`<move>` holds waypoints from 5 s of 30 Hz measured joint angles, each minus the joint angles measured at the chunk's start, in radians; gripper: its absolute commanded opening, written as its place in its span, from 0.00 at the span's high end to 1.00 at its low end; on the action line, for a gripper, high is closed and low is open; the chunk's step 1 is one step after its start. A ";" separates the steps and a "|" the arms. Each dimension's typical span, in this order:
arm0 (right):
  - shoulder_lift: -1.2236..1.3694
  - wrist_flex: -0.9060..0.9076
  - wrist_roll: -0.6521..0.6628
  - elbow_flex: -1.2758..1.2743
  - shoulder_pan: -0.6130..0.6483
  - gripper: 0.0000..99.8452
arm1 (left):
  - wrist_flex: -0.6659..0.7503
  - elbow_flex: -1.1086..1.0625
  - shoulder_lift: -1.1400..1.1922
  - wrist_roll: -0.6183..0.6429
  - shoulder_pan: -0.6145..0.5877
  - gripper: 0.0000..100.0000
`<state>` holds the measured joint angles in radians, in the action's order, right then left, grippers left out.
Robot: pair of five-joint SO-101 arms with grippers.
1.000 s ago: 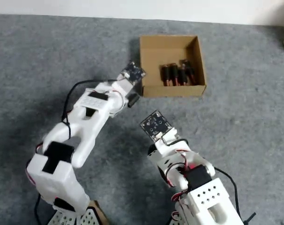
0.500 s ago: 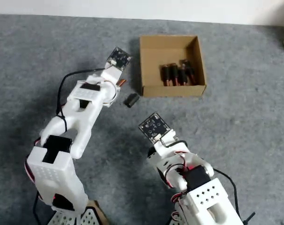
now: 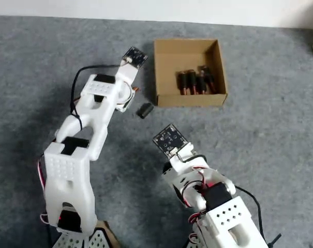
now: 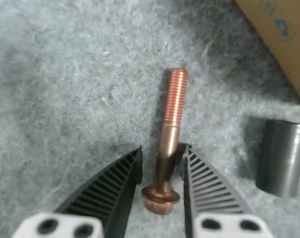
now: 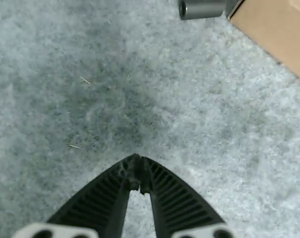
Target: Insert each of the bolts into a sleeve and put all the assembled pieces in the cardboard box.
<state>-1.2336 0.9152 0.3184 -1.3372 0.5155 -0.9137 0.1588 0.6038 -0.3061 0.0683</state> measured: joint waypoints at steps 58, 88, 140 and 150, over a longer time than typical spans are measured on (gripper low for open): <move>0.000 -0.060 0.002 -0.041 0.000 0.99 | -0.100 -0.888 -1.034 1.154 -0.218 0.99; 0.000 -0.060 0.002 -0.046 0.000 0.99 | -0.100 -1.020 -1.082 1.501 -0.216 0.38; 0.000 -0.060 0.002 -0.069 0.000 0.99 | -0.319 -0.735 -0.776 -0.984 -0.160 0.68; 0.000 -0.060 0.002 -0.069 0.000 0.99 | -0.359 -0.500 -0.502 -0.984 -0.106 0.68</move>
<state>-1.2336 0.8554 0.3199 -1.4062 0.5155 -1.2727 -0.3414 0.1020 -1.2896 -0.0376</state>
